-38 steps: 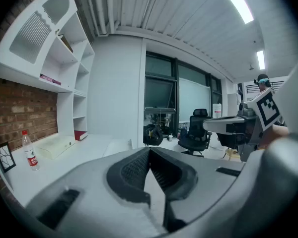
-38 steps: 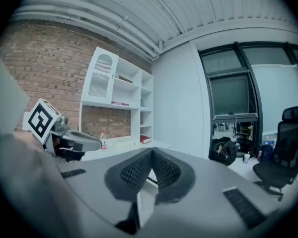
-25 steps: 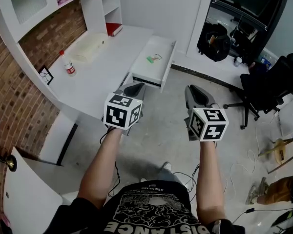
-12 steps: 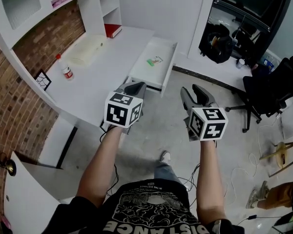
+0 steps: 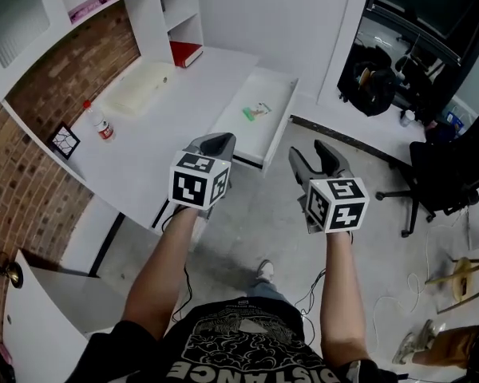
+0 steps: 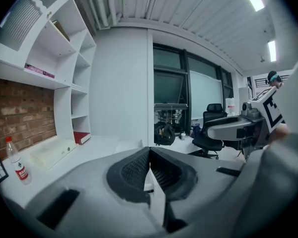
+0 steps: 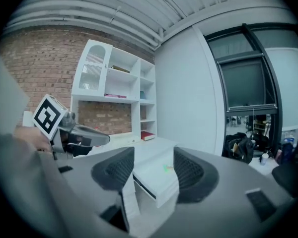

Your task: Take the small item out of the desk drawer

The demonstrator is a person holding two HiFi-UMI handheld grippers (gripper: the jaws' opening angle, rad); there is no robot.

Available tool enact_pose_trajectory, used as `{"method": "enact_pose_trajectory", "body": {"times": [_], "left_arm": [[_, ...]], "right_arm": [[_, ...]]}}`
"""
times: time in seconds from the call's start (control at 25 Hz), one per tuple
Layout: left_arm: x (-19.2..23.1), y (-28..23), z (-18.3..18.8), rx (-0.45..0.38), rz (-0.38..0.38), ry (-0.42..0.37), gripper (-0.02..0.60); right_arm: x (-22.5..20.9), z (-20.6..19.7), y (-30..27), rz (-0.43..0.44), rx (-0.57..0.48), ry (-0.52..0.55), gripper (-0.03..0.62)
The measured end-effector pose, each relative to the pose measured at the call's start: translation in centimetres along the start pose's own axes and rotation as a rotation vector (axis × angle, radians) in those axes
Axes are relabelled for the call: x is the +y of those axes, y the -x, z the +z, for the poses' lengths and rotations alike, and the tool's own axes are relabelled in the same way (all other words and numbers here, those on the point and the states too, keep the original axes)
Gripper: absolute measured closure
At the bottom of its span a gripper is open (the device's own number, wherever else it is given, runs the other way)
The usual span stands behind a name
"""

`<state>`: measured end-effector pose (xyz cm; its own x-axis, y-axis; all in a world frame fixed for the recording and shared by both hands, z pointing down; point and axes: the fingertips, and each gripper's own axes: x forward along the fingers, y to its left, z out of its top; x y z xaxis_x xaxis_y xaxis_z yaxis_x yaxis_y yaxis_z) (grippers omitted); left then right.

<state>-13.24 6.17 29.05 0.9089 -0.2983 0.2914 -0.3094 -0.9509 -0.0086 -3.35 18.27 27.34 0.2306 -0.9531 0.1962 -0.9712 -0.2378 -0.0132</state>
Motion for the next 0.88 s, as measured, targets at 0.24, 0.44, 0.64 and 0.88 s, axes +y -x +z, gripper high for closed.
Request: {"method": "enact_pose_trajectory", "body": {"times": [0.24, 0.44, 0.64, 0.88], "left_arm": [[1.3, -5.6, 1.9, 0.019, 0.058, 0.006, 0.575], [2.3, -9.4, 3.0, 0.029, 0.103, 0.017, 0.575], [3.2, -12.2, 3.4, 0.044, 0.146, 0.024, 0.575], [4.4, -14.3, 3.1, 0.060, 0.188, 0.026, 0.575]], "right_arm": [[-4.4, 0.7, -5.0, 0.076, 0.023, 0.003, 0.334], [-7.5, 1.3, -8.5, 0.133, 0.033, 0.008, 0.315], [-9.8, 1.4, -11.3, 0.180, 0.043, 0.013, 0.312], [-11.0, 0.9, -14.4, 0.253, 0.070, 0.049, 0.297]]}}
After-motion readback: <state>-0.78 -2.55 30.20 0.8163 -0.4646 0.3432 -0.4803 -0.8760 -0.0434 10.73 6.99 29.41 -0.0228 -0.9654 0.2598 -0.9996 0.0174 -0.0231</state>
